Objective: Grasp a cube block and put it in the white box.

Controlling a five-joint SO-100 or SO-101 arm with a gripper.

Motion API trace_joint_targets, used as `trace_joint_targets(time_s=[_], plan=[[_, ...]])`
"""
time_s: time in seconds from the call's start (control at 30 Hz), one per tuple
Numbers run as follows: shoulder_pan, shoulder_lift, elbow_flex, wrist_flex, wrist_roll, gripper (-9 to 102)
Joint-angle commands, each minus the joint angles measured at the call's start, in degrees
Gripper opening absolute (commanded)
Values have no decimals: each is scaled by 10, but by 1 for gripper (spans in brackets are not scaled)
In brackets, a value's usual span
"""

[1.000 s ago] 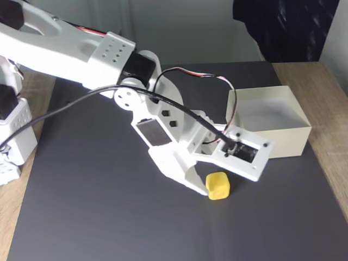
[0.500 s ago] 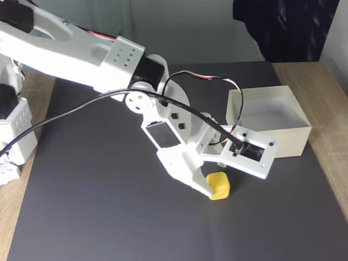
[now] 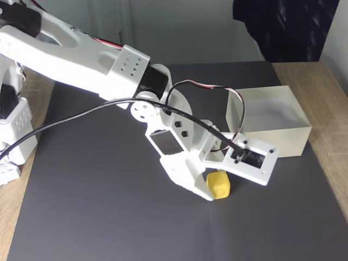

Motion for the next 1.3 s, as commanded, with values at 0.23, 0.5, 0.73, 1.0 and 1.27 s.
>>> trace_joint_targets(time_s=[0.23,0.5,0.73,1.0,1.27], plan=[[-13,-11,-43,-10,-6,18],[-23,-18,-43,-6,-7,11],[-21,-19,-41,-3,0,8],[-25,-19,-40,0,5,0],[-30,0,-38,10,9,0]])
